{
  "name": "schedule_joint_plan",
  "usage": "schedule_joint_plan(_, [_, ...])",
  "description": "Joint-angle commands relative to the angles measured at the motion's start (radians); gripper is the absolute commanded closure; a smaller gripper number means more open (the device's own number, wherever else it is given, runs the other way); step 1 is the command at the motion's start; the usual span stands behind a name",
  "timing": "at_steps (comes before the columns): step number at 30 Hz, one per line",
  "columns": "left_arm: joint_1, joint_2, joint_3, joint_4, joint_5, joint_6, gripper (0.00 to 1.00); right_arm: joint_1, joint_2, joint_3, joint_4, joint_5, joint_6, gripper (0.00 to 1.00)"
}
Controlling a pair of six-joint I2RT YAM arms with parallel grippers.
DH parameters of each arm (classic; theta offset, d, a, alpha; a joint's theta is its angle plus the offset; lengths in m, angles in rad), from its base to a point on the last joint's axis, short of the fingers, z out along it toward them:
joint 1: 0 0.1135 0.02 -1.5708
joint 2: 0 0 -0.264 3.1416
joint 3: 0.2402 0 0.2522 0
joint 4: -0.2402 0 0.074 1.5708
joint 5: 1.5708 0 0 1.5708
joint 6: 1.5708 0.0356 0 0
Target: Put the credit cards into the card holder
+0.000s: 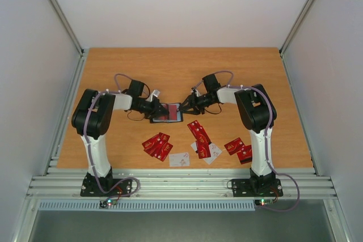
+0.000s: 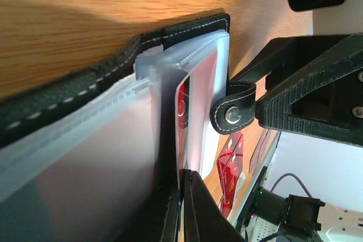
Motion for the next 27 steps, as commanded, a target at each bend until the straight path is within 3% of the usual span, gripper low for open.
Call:
schedule_joint_plan(1, [-0.024,0.039,0.021,-0.048,-0.047,0.014,0.94,0.002,0.032,0.0,0.021,-0.002,0.006,0.66])
schedule_joint_plan(10, [-0.04,0.05,0.044,-0.07,-0.049,-0.006,0.85,-0.001,0.039,0.009,0.024,-0.007,0.011,0.67])
schedule_joint_plan(27, [-0.058,0.017,0.188,-0.44,-0.236,0.09,0.65,-0.012,0.042,0.02,0.058,-0.019,0.05,0.69])
